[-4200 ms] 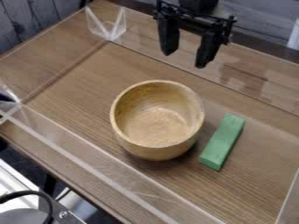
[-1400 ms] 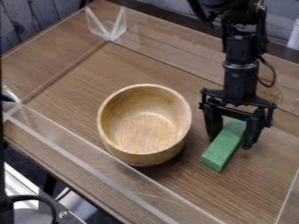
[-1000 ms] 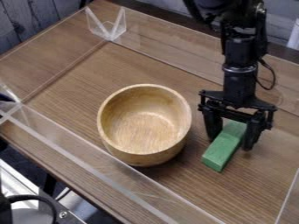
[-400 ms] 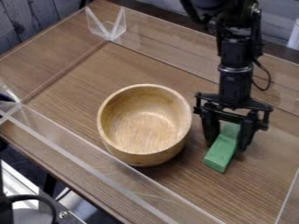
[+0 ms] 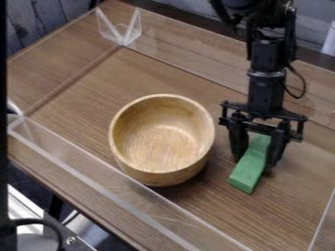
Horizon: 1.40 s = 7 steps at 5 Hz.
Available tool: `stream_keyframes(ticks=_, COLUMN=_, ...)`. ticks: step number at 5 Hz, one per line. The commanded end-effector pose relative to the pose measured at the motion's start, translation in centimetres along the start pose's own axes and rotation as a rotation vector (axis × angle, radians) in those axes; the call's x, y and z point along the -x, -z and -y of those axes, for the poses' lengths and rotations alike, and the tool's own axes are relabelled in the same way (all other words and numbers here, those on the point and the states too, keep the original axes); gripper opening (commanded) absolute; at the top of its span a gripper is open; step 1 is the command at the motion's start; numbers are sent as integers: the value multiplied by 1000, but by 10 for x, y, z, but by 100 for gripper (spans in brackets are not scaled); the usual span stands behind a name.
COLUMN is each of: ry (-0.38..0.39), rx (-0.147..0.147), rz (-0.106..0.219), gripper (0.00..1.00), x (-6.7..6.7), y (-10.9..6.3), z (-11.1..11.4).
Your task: Put the green block in the brown bowl
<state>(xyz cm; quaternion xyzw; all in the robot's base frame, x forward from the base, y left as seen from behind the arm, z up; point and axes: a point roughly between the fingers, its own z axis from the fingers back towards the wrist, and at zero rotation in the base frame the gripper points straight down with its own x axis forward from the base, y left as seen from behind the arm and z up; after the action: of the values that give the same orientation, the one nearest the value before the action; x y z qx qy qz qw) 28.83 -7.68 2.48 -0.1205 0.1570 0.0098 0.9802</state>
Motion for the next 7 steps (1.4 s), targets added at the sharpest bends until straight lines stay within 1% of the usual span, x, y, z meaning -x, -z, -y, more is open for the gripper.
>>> stream_keyframes(ticks=1, ry=17, rx=38, rz=56, gripper=100, x=-6, y=-36, z=-7)
stream_keyframes(ticks=2, ry=11, rx=68, rz=60, gripper=100, x=-6, y=-54, z=-22)
stream_keyframes(ticks=3, ry=9, rx=65, rz=48, gripper=100, x=-5, y=-40, z=-13)
stream_keyframes(ticks=4, ry=1, rx=67, rz=33, gripper=100, x=-3, y=-29, z=-9)
stream_keyframes(ticks=5, ry=-7, rx=68, rz=66, gripper=0, x=-9, y=-21, z=-6)
stream_keyframes(ticks=6, ry=-13, rx=72, rz=103, gripper=0, x=-13, y=-15, z=-5)
stream_keyframes(ticks=7, ry=-12, rx=63, rz=100, gripper=0, x=-8, y=-20, z=-8)
